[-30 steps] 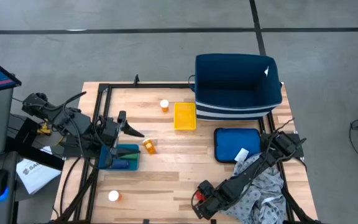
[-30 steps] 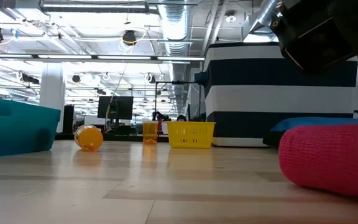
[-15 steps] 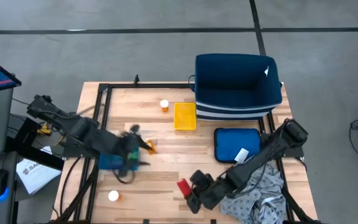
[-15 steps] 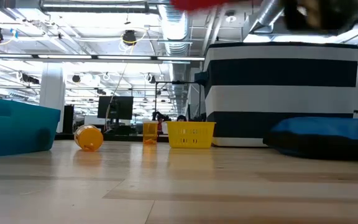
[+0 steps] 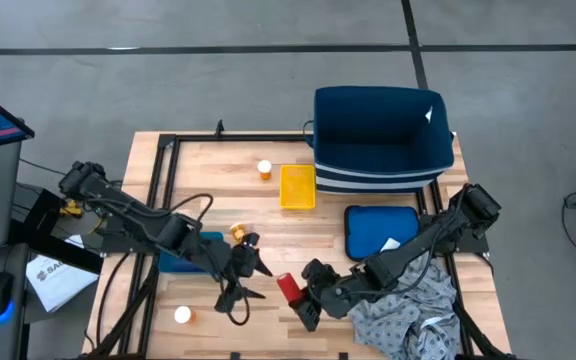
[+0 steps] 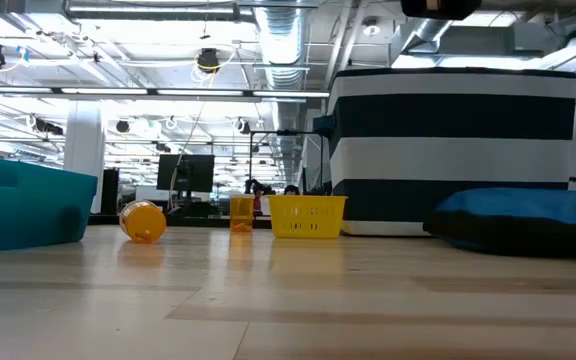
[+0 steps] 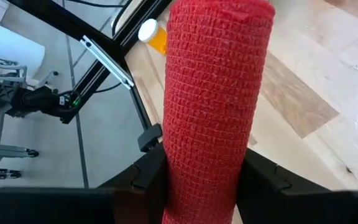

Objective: Pick & place medical supplies in basket/bin
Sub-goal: Put the red bandage into the blue bin

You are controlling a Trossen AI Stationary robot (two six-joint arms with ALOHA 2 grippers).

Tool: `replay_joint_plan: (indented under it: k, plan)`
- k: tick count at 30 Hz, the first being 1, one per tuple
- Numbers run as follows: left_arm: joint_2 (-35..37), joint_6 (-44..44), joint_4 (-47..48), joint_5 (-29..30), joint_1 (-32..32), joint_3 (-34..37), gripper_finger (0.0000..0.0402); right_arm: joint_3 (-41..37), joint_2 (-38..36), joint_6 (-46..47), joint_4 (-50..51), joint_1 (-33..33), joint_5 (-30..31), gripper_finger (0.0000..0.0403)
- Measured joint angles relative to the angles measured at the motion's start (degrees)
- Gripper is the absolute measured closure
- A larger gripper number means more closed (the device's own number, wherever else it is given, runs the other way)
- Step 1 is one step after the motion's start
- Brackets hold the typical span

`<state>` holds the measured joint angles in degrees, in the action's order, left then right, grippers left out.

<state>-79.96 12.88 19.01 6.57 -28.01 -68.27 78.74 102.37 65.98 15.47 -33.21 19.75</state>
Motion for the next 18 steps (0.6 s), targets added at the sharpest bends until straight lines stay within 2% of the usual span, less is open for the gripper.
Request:
replay_joint_plan:
  k: [3, 8, 18]
  plan:
    - [-0.98, 1.1, -0.63, -1.83, 0.63, 0.0, 0.0158, 0.0, 0.0, -0.38, -1.05, -0.04, 1.13, 0.0259]
    - [-2.25, -0.47, -5.73, -0.8, 1.64, -0.05, 0.0158, 0.0, 0.0, -1.52, -2.35, -0.04, 1.85, 0.0259]
    - [-3.39, 1.1, -5.92, -2.35, 2.38, -0.02, 0.0158, 0.0, 0.0, -1.96, -2.75, -0.09, 4.4, 0.0259]
